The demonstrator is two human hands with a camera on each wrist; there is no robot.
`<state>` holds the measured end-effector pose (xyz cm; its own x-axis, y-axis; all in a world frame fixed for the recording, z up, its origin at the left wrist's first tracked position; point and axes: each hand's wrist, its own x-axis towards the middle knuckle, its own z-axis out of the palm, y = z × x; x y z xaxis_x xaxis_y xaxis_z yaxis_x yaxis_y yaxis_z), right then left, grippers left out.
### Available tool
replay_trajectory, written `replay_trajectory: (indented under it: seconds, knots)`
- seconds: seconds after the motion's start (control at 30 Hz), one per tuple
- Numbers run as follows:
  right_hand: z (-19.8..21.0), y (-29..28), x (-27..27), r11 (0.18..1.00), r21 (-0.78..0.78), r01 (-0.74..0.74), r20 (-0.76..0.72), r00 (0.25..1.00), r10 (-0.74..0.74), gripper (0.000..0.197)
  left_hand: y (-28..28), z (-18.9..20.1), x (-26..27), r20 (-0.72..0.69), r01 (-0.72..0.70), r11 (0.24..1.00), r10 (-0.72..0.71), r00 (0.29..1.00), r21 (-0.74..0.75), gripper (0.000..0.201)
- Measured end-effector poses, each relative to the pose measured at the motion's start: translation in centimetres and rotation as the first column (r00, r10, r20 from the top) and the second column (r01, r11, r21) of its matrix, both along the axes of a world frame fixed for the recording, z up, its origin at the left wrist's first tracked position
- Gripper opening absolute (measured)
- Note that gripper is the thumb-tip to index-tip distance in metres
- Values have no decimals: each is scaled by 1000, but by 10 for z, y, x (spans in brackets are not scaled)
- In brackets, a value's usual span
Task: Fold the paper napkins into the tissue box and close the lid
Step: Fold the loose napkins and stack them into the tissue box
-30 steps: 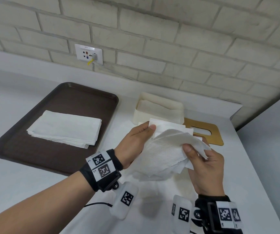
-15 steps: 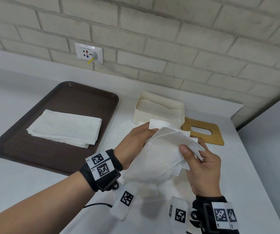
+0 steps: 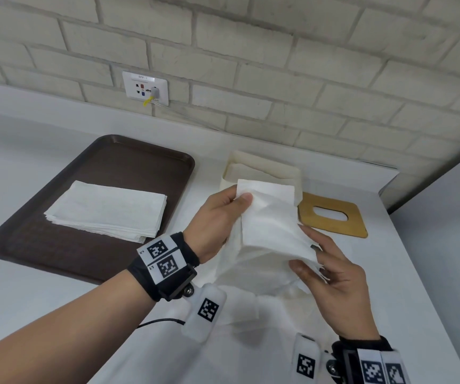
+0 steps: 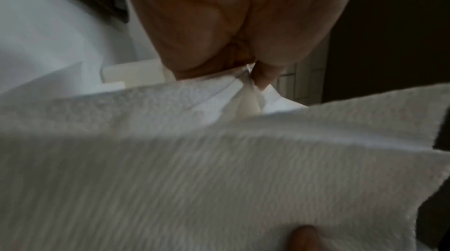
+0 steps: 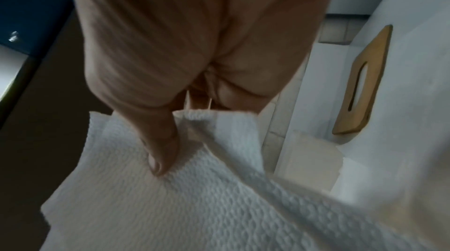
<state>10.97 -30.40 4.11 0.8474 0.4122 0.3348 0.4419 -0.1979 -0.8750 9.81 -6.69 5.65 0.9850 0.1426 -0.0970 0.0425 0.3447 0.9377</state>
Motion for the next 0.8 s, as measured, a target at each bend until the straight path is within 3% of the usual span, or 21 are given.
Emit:
replay_trajectory:
  seconds: [0.03, 0.1, 0.13, 0.2, 0.47, 0.6, 0.8]
  knots:
    - [1, -2, -2, 1000, 0, 6, 3, 1000, -6, 67, 0, 2, 1, 3, 8, 1000, -8, 1000, 15, 27]
    - [6, -2, -4, 999, 41, 24, -56, 998, -21, 16, -2, 4, 2, 15, 6, 1000, -6, 1000, 27, 28]
    - [9, -1, -5, 998, 51, 37, -93, 995, -33, 10, -4, 4, 3, 26, -2, 1000, 1, 1000, 30, 29]
    - [6, 1, -4, 996, 58, 67, -149, 987, -58, 16, -6, 5, 5, 57, -24, 999, 22, 998, 36, 30]
    - [-1, 9, -3, 959, 138, 249, -277, 939, -204, 7, -6, -1, 7, 77, -76, 994, 70, 995, 80, 30]
    - [0, 16, 1, 952, 156, 263, -275, 937, -214, 43, -4, -3, 8, 71, -90, 993, 84, 994, 81, 30]
    - [-2, 20, 1, 930, 143, 338, -157, 936, -316, 32, -1, -7, 9, 36, -103, 994, 102, 994, 28, 31]
